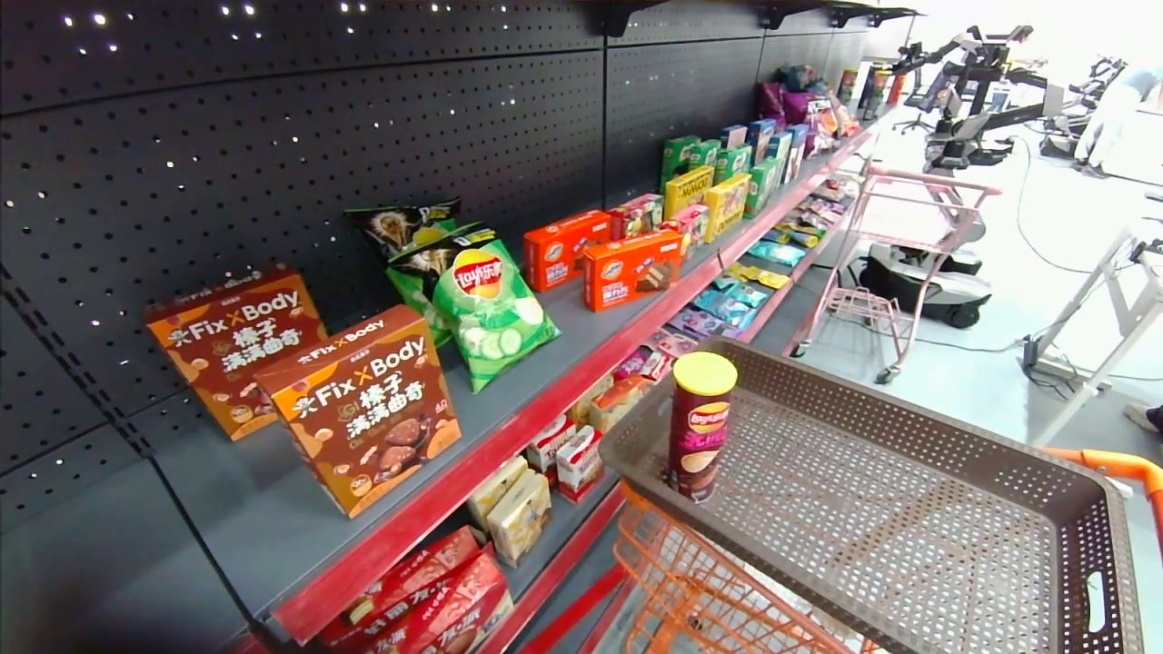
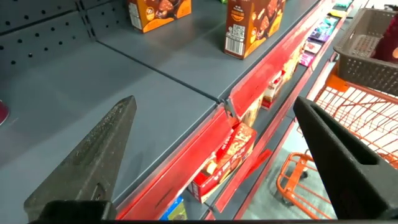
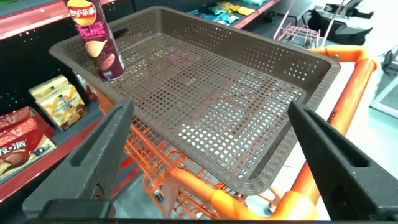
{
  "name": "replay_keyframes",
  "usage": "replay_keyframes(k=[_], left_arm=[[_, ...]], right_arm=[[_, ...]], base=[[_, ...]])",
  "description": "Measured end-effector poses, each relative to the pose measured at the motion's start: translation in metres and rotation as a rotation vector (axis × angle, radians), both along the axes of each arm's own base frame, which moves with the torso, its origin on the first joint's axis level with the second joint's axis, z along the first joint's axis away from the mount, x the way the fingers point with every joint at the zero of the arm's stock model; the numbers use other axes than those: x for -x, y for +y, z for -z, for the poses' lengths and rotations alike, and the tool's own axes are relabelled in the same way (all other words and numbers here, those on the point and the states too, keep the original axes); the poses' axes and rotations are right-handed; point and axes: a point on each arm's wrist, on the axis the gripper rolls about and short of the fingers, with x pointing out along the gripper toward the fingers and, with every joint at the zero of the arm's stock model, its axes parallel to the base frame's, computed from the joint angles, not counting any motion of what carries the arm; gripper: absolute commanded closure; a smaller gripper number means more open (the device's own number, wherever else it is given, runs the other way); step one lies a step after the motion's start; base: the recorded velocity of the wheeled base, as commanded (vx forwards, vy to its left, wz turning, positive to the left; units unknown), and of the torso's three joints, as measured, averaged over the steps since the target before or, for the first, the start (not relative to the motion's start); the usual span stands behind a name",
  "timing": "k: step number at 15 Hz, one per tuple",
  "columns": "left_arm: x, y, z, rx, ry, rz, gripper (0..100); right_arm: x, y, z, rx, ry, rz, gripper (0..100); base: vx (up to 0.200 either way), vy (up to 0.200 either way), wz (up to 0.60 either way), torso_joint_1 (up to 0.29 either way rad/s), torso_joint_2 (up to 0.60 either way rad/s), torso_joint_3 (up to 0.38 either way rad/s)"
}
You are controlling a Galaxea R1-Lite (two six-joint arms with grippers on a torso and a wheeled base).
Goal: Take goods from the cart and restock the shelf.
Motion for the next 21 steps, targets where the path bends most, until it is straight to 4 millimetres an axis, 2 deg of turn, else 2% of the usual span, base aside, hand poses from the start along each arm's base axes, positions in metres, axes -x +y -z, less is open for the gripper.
replay_keyframes(k=[2,21], left_arm=[[0.0000,0.0000,0.0000,0.000,0.000,0.000,0],[0.0000,0.0000,0.0000,0.000,0.000,0.000,0]], right_arm=[[0.0000,0.0000,0.0001,0.000,0.001,0.000,0],[0.0002,0.0013,-0.0010,0.044,-0.008,-0.069,0]], base=[[0.000,0.000,0.60,0.002,0.00,0.002],[0.000,0.000,0.00,0.000,0.00,0.000]])
